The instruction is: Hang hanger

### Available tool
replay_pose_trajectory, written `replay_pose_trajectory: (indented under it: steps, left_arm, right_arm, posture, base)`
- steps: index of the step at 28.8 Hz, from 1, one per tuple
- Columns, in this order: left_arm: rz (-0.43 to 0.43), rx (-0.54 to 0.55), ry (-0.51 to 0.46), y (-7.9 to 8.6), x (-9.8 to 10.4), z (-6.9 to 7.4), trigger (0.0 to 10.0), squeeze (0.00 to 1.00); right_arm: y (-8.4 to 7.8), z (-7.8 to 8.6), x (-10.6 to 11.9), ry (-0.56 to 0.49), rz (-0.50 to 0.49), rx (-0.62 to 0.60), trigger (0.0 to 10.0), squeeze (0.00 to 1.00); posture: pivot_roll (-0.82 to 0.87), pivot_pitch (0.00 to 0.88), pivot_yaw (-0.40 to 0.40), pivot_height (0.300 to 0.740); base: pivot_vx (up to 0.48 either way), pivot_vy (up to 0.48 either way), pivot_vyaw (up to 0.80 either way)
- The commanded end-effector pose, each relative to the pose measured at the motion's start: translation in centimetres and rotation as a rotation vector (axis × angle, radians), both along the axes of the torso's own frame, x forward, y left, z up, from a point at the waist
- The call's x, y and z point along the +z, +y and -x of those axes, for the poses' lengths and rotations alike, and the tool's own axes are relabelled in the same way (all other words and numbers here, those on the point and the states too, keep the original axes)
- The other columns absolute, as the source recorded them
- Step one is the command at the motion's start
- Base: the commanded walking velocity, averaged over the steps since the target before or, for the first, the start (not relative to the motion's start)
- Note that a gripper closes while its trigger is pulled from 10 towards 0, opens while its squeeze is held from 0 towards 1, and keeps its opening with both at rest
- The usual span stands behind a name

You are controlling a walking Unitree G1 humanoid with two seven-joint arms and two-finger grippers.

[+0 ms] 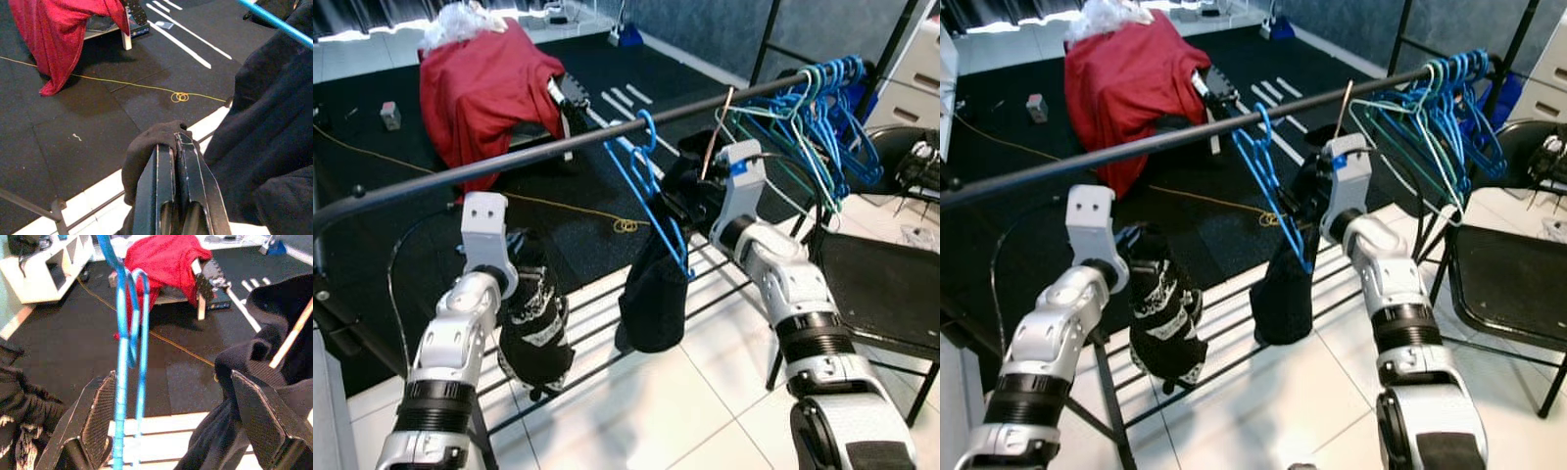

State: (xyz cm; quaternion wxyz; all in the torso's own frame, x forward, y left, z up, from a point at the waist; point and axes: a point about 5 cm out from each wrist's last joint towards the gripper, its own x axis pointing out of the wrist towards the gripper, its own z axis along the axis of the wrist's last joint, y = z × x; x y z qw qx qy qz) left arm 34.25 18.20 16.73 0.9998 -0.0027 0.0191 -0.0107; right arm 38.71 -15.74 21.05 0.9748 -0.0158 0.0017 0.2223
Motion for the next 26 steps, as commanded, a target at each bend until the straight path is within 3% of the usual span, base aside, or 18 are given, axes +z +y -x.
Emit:
replay_pose_trajectory:
  steps: [1,18,19,23,24,25,26]
  left_arm:
    - [-0.005,0.007,-0.037,0.2,0.7,0.0,10.0,0.00]
    - [-0.019,0.025,-0.026,0.7,0.8,-0.2,10.0,0.00]
    - [-0.022,0.030,-0.021,0.8,0.7,-0.1,10.0,0.00]
    - [-0.025,0.033,-0.016,0.9,0.6,-0.1,10.0,0.00]
    - [-0.025,0.036,-0.015,0.9,0.6,0.0,10.0,0.00]
    - [-0.025,0.038,-0.013,1.0,0.6,0.0,10.0,0.00]
    - [-0.025,0.038,-0.013,1.0,0.6,0.0,10.0,0.00]
  right_arm:
    - [0.1,-0.2,0.4,-0.007,0.008,0.013,10.0,0.00]
    - [0.0,-1.2,0.6,0.020,0.040,0.090,10.0,0.00]
    - [0.0,-1.4,0.5,0.034,0.042,0.104,7.7,0.00]
    - [-0.1,-1.5,0.4,0.049,0.043,0.113,7.7,0.00]
    - [-0.2,-1.6,0.4,0.054,0.048,0.115,2.9,0.00]
    - [-0.3,-1.6,0.4,0.059,0.055,0.116,1.6,0.00]
    - [-0.3,-1.6,0.4,0.059,0.055,0.116,1.6,0.00]
  posture:
    - [-0.09,0.106,-0.008,0.740]
    - [-0.08,0.121,-0.006,0.740]
    - [-0.08,0.123,-0.010,0.740]
    - [-0.08,0.123,-0.010,0.740]
    - [-0.08,0.125,-0.013,0.740]
    - [-0.08,0.126,-0.013,0.740]
    - [-0.08,0.126,-0.013,0.740]
  base:
    - [0.000,0.000,0.00]
    - [0.000,0.000,0.00]
    - [0.000,0.000,0.00]
    - [0.000,0.000,0.00]
    - [0.000,0.000,0.00]
    - [0.000,0.000,0.00]
    - [0.000,0.000,0.00]
